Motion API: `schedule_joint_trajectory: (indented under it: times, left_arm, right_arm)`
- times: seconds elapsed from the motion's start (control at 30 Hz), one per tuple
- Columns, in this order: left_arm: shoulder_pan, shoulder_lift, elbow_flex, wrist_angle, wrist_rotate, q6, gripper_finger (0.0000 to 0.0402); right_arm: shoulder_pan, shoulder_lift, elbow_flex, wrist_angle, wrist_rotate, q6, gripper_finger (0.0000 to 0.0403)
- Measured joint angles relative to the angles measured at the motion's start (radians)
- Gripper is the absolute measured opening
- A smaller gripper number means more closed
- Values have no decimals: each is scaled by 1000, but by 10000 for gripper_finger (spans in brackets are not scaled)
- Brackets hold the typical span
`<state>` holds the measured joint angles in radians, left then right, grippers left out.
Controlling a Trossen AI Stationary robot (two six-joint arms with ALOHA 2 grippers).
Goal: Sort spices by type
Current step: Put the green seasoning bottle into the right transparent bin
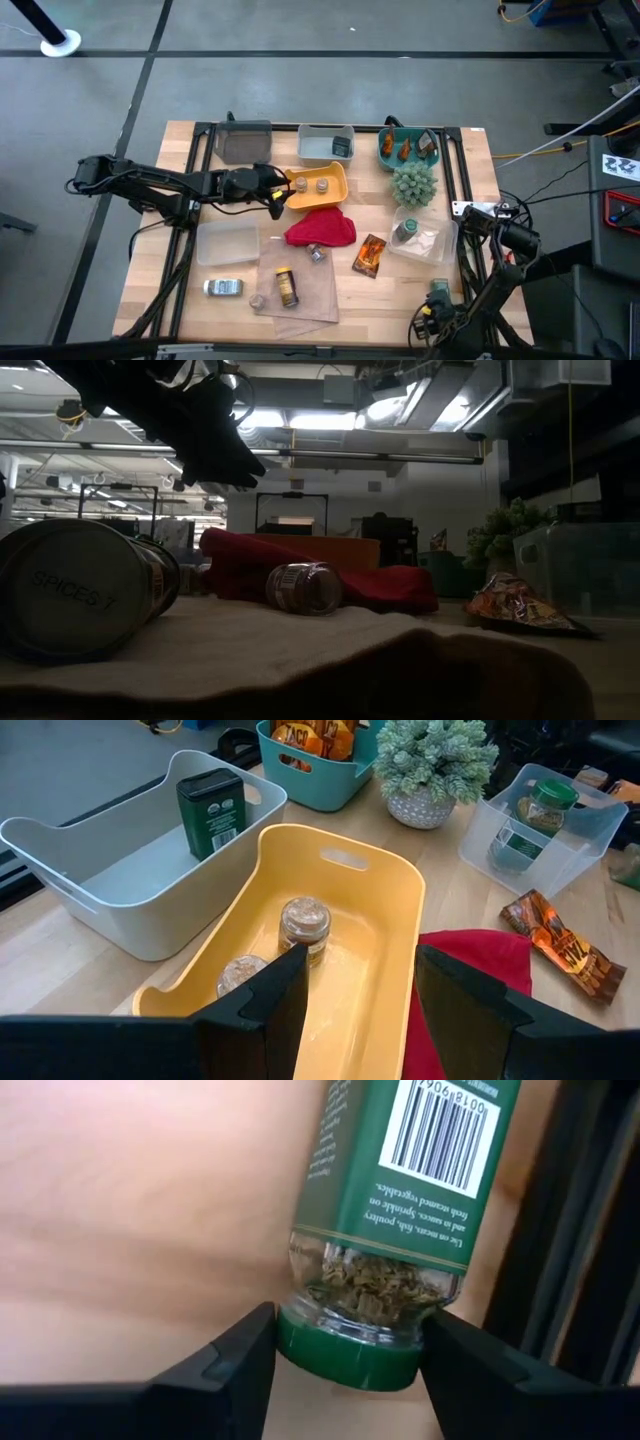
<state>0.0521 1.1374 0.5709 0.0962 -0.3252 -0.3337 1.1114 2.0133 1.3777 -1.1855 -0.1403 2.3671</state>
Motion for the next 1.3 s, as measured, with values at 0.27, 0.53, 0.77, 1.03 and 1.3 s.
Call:
schedule_joint_trajectory:
  times: [0.27,0.53,0.77,1.03,1.3]
  left_arm:
    - [0,0,0,1,0,0,172]
    - [-3,0,0,4,0,-5,172]
    - [-29,0,0,4,0,0,172]
    - [-58,0,0,4,0,3,172]
    - [-72,0,0,3,0,29,172]
  right_arm:
    - [-14,-108,63,-1,19,-65,210]
    - [-84,-265,83,-19,17,-205,210]
    - [-188,-405,83,-96,-25,-369,210]
    - [-354,-523,84,-310,-148,-604,214]
    - [-565,-575,80,-380,-194,-906,211]
